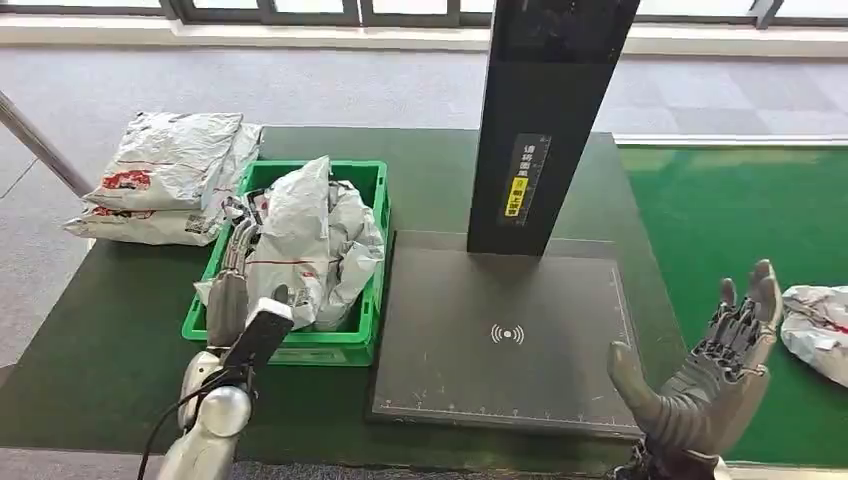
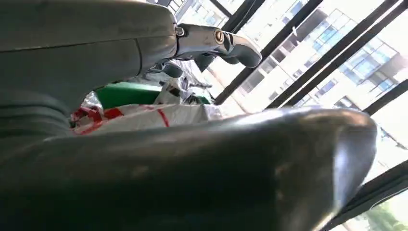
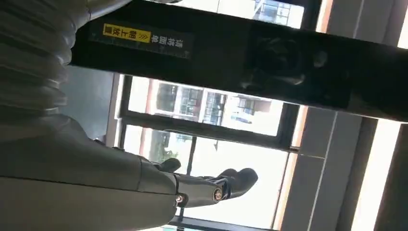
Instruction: Moved the parcel from conveyor to table for the left to box.
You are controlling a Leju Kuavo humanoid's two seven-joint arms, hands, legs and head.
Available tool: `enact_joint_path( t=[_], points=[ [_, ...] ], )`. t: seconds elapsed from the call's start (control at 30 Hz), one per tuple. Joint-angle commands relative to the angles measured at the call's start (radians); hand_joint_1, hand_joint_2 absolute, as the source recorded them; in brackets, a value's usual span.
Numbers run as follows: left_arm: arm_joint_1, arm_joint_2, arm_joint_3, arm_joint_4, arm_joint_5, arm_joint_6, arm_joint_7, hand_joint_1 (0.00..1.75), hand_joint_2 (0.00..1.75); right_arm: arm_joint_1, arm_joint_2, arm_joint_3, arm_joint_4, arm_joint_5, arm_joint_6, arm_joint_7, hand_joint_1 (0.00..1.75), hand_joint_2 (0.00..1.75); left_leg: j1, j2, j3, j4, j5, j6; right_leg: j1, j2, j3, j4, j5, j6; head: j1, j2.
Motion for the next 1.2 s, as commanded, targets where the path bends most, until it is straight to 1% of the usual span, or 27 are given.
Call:
enact_joint_path(
  t=[0.03,0.1,0.13,0.17,0.2,0.23,0.27,0.3,0.33,0.5,0.53,0.57,0.6,0.63,0.67,0.7,0.73,0.77,0.83,0.93,1.0,1.2],
  points=[
    [0.050,-0.061,0.030,-0.162,0.038,0.139,-0.064,0.00,0.00,-0.004,0.017,-0.051,0.033,0.030,-0.034,0.003,0.00,1.75,0.001,0.001,0.001,0.000,-0.001,0.000,0.001,0.001,0.001,-0.002,0.000,0.000,0.000,0.000],
    [0.050,-0.061,0.030,-0.162,0.038,0.139,-0.064,0.00,0.00,-0.004,0.017,-0.051,0.033,0.030,-0.034,0.003,0.00,1.75,0.001,0.000,0.001,0.000,-0.001,0.000,0.001,0.000,0.001,-0.002,0.000,0.000,0.000,0.000],
    [0.061,-0.068,0.023,-0.190,0.067,0.164,-0.091,0.00,0.00,-0.003,0.018,-0.050,0.041,0.042,-0.052,0.003,0.00,1.75,0.001,0.000,0.000,0.000,0.000,0.000,0.001,0.000,0.001,-0.001,0.000,0.000,0.000,0.000],
    [0.076,-0.071,0.012,-0.216,0.124,0.197,-0.133,0.00,0.00,0.000,0.015,-0.043,0.054,0.052,-0.085,0.003,0.00,1.75,0.001,0.000,0.001,-0.001,0.000,0.000,0.001,0.000,0.002,-0.002,0.000,0.000,0.000,0.000],
    [0.095,-0.078,-0.004,-0.267,0.248,0.206,-0.211,0.00,0.00,-0.001,0.014,-0.043,0.068,0.052,-0.107,0.003,0.00,1.75,0.001,0.000,0.001,-0.001,-0.001,0.000,0.001,0.000,0.002,-0.002,0.000,0.000,0.000,0.000],
    [0.104,-0.085,-0.012,-0.293,0.310,0.209,-0.244,0.00,0.00,-0.001,0.014,-0.044,0.079,0.055,-0.128,0.003,0.00,1.75,0.001,0.001,0.002,-0.001,-0.001,0.000,0.001,0.000,0.003,-0.002,0.000,0.000,0.000,0.000],
    [0.119,-0.079,-0.035,-0.329,0.393,0.187,-0.282,0.00,0.00,-0.010,0.016,-0.047,0.092,0.053,-0.160,0.003,0.00,1.75,0.001,0.002,0.002,-0.002,-0.001,0.000,0.001,0.001,0.003,-0.003,0.000,-0.001,0.000,0.000],
    [0.136,-0.049,-0.081,-0.365,0.522,0.066,-0.282,0.00,0.00,-0.021,0.020,-0.061,0.116,0.056,-0.205,0.003,0.00,1.75,0.001,0.002,0.001,-0.001,-0.001,0.000,0.001,0.001,0.002,-0.002,0.000,0.000,0.000,0.000],
    [0.143,-0.038,-0.099,-0.379,0.587,-0.026,-0.282,0.00,0.00,-0.026,0.026,-0.085,0.147,0.076,-0.242,0.003,0.00,1.75,0.002,0.002,0.002,-0.001,-0.001,0.000,0.002,0.002,0.003,-0.003,0.000,-0.001,0.000,0.000],
    [0.146,-0.038,-0.099,-0.381,0.589,-0.030,-0.282,0.00,0.00,-0.035,0.017,-0.096,0.154,0.065,-0.235,0.003,0.00,1.75,0.001,0.000,0.001,-0.001,-0.001,0.001,0.001,0.000,0.001,-0.002,0.000,0.000,0.000,0.000],
    [0.146,-0.032,-0.101,-0.376,0.639,-0.098,-0.282,0.00,0.00,-0.032,0.029,-0.114,0.170,0.093,-0.267,0.003,0.00,1.75,0.001,0.001,0.002,-0.002,-0.001,0.001,0.001,0.000,0.003,-0.004,0.000,-0.001,0.000,0.000],
    [0.155,-0.031,-0.087,-0.361,0.682,-0.229,-0.282,0.00,0.00,-0.041,0.049,-0.154,0.205,0.100,-0.277,0.003,0.00,1.75,0.001,0.002,0.002,-0.001,-0.002,0.001,0.001,0.001,0.002,-0.003,0.000,0.000,0.000,0.000],
    [0.162,-0.045,-0.065,-0.335,0.737,-0.403,-0.282,0.00,0.00,-0.068,0.080,-0.255,0.269,0.179,-0.352,0.051,0.00,1.75,0.001,0.002,0.003,-0.002,-0.001,0.001,0.001,0.001,0.003,-0.004,0.001,-0.001,0.000,0.000],
    [0.160,-0.063,-0.043,-0.318,0.744,-0.447,-0.282,0.00,0.00,-0.095,0.082,-0.301,0.298,0.216,-0.397,0.054,0.00,1.75,0.001,0.002,0.004,-0.003,-0.001,0.000,0.001,0.001,0.004,-0.005,0.001,-0.001,0.000,0.000],
    [0.155,-0.074,-0.035,-0.293,0.755,-0.515,-0.282,0.00,0.00,-0.126,0.076,-0.349,0.336,0.237,-0.428,0.060,0.00,0.00,0.002,0.001,0.005,-0.005,0.000,0.001,0.002,0.000,0.006,-0.007,0.002,-0.001,0.000,0.000],
    [0.152,-0.095,-0.014,-0.272,0.773,-0.583,-0.282,0.00,0.00,-0.151,0.046,-0.382,0.400,0.332,-0.426,0.124,0.00,0.00,0.001,0.000,0.005,-0.005,0.000,0.001,0.001,0.000,0.006,-0.006,0.001,0.000,0.000,0.000],
    [0.164,-0.116,0.025,-0.269,0.782,-0.648,-0.282,0.00,0.00,-0.188,0.001,-0.407,0.463,0.429,-0.327,0.234,0.00,0.00,0.002,0.000,0.006,-0.006,0.000,0.001,0.002,-0.001,0.007,-0.008,0.002,-0.001,0.000,0.000],
    [0.175,-0.121,0.044,-0.275,0.787,-0.676,-0.282,0.00,0.00,-0.211,-0.010,-0.439,0.491,0.428,-0.330,0.206,0.00,0.00,0.001,0.001,0.005,-0.004,0.000,0.002,0.001,0.001,0.006,-0.006,0.002,0.000,0.000,0.000],
    [0.175,-0.121,0.044,-0.275,0.787,-0.676,-0.282,0.00,0.00,-0.211,-0.010,-0.439,0.491,0.428,-0.330,0.206,0.00,0.00,0.001,0.003,0.007,-0.006,0.000,0.002,0.001,0.002,0.008,-0.010,0.003,0.001,0.000,0.000],
    [0.175,-0.121,0.044,-0.275,0.787,-0.676,-0.282,0.00,0.00,-0.211,-0.010,-0.439,0.491,0.428,-0.330,0.206,0.00,0.00,0.001,0.003,0.005,-0.005,0.000,0.002,0.001,0.002,0.007,-0.008,0.003,0.001,0.000,0.000],
    [0.175,-0.121,0.044,-0.275,0.787,-0.676,-0.282,0.00,0.00,-0.211,-0.010,-0.439,0.491,0.428,-0.330,0.206,0.00,0.00,0.000,-0.001,0.003,-0.002,0.000,0.001,0.000,-0.002,0.005,-0.004,0.001,0.001,0.000,0.000],
    [0.175,-0.121,0.044,-0.275,0.787,-0.676,-0.282,0.00,0.00,-0.211,-0.010,-0.439,0.491,0.428,-0.330,0.206,0.00,0.00,0.001,0.001,0.003,-0.002,-0.001,0.001,0.001,0.000,0.005,-0.004,0.001,0.000,0.000,0.000]
  ],
)
